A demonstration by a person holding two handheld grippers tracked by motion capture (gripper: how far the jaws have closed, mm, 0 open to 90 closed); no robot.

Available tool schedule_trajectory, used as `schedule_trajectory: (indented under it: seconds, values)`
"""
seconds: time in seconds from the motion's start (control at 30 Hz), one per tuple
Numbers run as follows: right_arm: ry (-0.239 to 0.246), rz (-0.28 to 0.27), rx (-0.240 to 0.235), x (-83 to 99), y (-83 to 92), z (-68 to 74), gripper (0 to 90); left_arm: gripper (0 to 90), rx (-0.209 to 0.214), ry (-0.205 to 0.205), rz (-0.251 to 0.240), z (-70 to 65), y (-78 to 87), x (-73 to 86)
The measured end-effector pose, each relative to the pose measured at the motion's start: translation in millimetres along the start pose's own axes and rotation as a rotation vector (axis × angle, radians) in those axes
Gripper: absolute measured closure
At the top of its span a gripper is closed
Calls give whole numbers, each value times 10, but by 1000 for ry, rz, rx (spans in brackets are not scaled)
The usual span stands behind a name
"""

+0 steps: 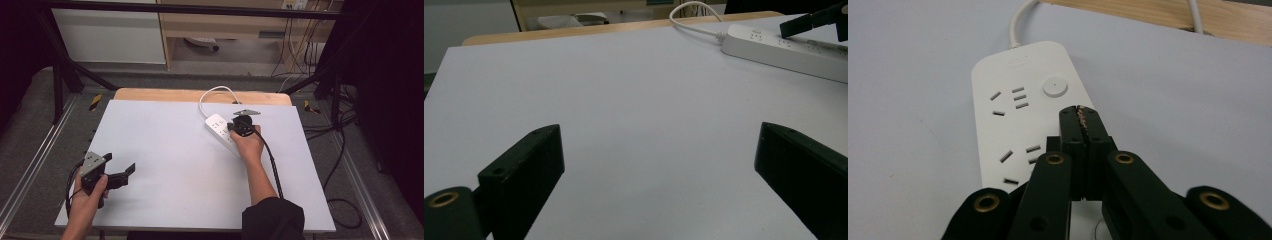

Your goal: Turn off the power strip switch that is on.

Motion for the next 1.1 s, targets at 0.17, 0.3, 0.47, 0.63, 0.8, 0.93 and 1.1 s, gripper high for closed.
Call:
schedule_trajectory:
  seconds: [0.17,0.3,0.47,0.63,0.8,0.93,1.1]
  values:
    - [-2,-5,-3,-15,14,-3,900,55,-3,1,1,5,-2,1]
    - [-5,-5,-4,-19,16,-2,900,55,-2,1,0,2,-4,0]
    - [-15,-10,-8,-21,21,-8,900,55,-3,3,-3,11,-1,-2]
    - [-10,-41,0,-45,50,-8,900,55,-4,1,-1,24,4,-1]
    - [-15,-66,9,-101,99,-28,832,55,-4,2,-1,18,3,0]
    - [-18,-75,8,-114,152,-51,773,55,-1,6,1,14,0,4]
    - [-28,-89,-3,-159,237,-66,665,55,-3,4,3,14,-2,6]
Point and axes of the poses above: each handheld gripper's, and its own axes: y roughly backward along the jaws, x roughly out of its underside, z roughly to its left, the point moved 7 cm from there along -y, roughly forward along the jaws, and after that the axes turned 11 degrees about x, right-handed, at the moved point
